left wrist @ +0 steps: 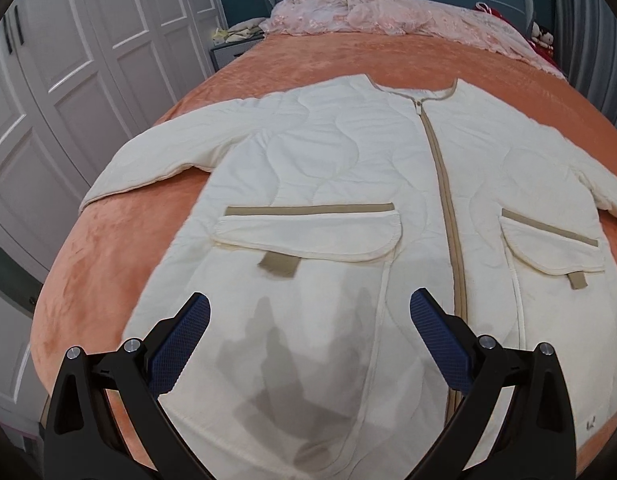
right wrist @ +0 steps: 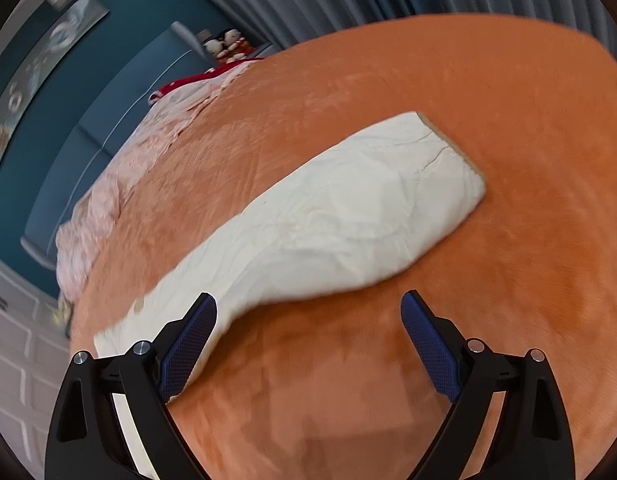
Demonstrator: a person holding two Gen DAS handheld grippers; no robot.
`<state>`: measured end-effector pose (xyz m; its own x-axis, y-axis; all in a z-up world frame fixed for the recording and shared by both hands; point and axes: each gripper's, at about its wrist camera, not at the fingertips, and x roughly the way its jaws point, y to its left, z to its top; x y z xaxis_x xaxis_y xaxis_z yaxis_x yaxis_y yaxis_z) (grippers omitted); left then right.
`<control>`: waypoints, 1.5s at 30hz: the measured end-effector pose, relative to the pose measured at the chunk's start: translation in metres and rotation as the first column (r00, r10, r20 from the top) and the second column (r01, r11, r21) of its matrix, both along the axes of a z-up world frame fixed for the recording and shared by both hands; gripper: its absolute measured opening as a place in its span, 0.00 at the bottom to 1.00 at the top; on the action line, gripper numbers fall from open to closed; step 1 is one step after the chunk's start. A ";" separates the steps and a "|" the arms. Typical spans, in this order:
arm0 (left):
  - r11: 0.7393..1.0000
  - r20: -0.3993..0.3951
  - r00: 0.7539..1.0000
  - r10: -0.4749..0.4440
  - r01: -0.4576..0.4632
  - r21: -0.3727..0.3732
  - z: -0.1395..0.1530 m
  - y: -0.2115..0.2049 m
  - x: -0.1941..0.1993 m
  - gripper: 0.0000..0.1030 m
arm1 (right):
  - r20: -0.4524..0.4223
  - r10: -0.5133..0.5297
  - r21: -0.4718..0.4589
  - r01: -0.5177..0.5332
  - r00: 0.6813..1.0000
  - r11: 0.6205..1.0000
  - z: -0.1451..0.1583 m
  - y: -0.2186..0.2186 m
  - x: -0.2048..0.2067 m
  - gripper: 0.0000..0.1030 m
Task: Fold large clothes
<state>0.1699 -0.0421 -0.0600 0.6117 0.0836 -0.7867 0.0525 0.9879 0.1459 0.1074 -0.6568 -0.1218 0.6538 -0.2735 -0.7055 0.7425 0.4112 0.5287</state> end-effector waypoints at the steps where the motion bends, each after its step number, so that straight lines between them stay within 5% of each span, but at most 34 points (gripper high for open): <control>1: 1.000 -0.002 1.000 -0.004 0.004 0.003 -0.002 -0.003 0.002 0.95 | 0.007 -0.009 0.010 0.009 1.000 1.000 -0.003 -0.005 0.002 0.88; 5: 1.000 -0.009 1.000 -0.012 0.012 0.029 -0.012 -0.014 0.009 0.95 | 0.040 -0.089 0.083 0.085 0.995 0.993 -0.023 -0.032 0.006 0.86; 8: 1.000 -0.015 1.000 -0.007 0.007 0.028 -0.016 -0.016 0.015 0.95 | 0.042 -0.135 0.102 0.130 0.990 0.986 -0.030 -0.045 0.004 0.70; 13: 0.999 -0.019 1.000 0.020 -0.020 0.029 -0.021 -0.013 0.030 0.95 | 0.020 -0.135 0.080 0.133 0.991 0.988 -0.027 -0.062 0.017 0.20; 17: 0.998 -0.004 0.999 0.053 -0.053 0.026 -0.018 -0.003 0.043 0.95 | 0.072 -0.052 -0.055 0.056 0.996 0.997 0.020 -0.040 0.038 0.13; 21: 0.996 0.014 0.996 0.086 -0.086 0.026 -0.015 0.011 0.053 0.95 | 0.107 0.191 -0.250 -0.159 0.976 0.955 0.093 0.036 0.089 0.13; 23: 0.994 0.021 0.994 0.107 -0.107 0.017 -0.014 0.020 0.058 0.95 | 0.095 0.335 -0.334 -0.287 0.938 0.898 0.122 0.091 0.116 0.13; 28: 0.989 0.025 0.989 0.149 -0.149 0.000 -0.013 0.045 0.064 0.95 | 0.006 0.645 -0.453 -0.573 0.764 0.683 0.148 0.248 0.172 0.13; 30: 0.987 0.024 0.986 0.163 -0.163 -0.006 -0.014 0.056 0.067 0.95 | -0.063 0.731 -0.475 -0.665 0.679 0.577 0.139 0.313 0.191 0.13; 33: 0.983 0.013 0.983 0.182 -0.182 -0.024 -0.017 0.073 0.070 0.95 | -0.143 0.804 -0.453 -0.760 0.577 0.465 0.114 0.384 0.213 0.13; 37: 0.979 -0.010 0.981 0.194 -0.194 -0.059 -0.023 0.091 0.073 0.95 | -0.260 0.847 -0.386 -0.854 0.464 0.350 0.073 0.453 0.227 0.18; 39: 0.976 -0.022 0.981 0.194 -0.196 -0.093 -0.024 0.097 0.075 0.95 | -0.313 0.847 -0.358 -0.879 0.430 0.314 0.056 0.470 0.227 0.22; 43: 0.962 -0.038 0.981 0.192 -0.196 -0.188 -0.023 0.108 0.080 0.95 | -0.369 0.844 -0.374 -0.894 0.389 0.249 0.052 0.497 0.207 0.46; 45: 0.953 -0.050 0.981 0.187 -0.194 -0.232 -0.021 0.109 0.085 0.95 | -0.339 0.853 -0.378 -0.888 0.396 0.262 0.061 0.489 0.193 0.52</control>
<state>0.2549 0.0666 -0.0805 0.5809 0.0075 -0.8139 -0.1394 0.9861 -0.0904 0.3008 -0.1677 -0.0608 0.6669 0.1679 -0.7260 -0.1943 0.9798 0.0481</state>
